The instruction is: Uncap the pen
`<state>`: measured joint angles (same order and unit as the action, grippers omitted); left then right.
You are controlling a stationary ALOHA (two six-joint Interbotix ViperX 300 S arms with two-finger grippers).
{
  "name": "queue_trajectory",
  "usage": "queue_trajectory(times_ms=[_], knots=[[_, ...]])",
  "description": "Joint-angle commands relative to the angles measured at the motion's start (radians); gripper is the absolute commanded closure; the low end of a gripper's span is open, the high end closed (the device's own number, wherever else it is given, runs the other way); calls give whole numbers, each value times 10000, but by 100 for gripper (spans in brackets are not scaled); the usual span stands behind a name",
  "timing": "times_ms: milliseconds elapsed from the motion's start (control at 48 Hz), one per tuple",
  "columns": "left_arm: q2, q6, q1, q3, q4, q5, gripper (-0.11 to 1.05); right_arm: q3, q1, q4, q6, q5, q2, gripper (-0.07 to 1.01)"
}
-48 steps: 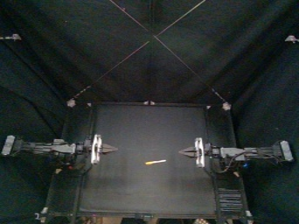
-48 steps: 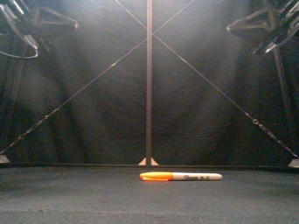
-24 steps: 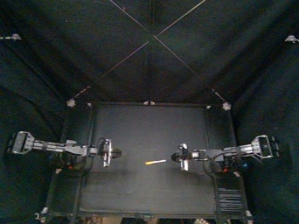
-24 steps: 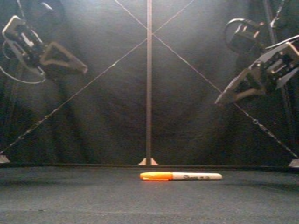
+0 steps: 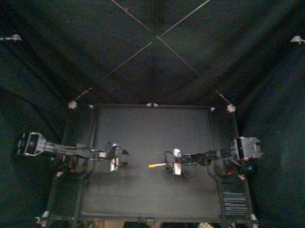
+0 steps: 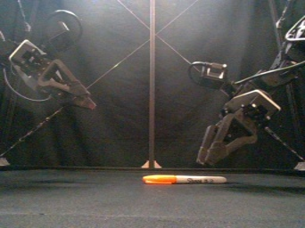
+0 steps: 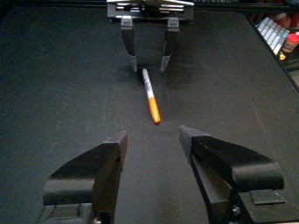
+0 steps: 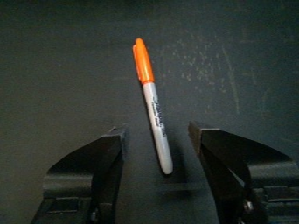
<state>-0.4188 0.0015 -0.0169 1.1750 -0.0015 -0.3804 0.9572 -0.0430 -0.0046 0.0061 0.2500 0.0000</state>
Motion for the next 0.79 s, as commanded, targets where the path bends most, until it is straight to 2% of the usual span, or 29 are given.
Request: queue_trajectory(times_ms=[21,250,417,500,625,708,792], knots=[[199,15,46,-399,0,-77,6,-245,-107,0,-46,-77,107,6],[859,0,61,-1043,15,15,6,-353,-92,-15,-92,-399,552,10],[1473,15,46,-1703,15,291,6,-476,-77,-123,-123,-675,675,28],[1718,15,31,-2132,31,752,6,-552,-107,-291,-107,-736,568,38],[2056,15,-15,-2792,123,1871,6,-721,-230,-537,-61,-767,261,47],[2316,15,-107,-3114,184,2362,6,-890,-368,-614,-31,-844,-15,47],[2592,15,-169,-3313,230,2531,6,-1074,-491,-644,-77,-1012,-353,47]])
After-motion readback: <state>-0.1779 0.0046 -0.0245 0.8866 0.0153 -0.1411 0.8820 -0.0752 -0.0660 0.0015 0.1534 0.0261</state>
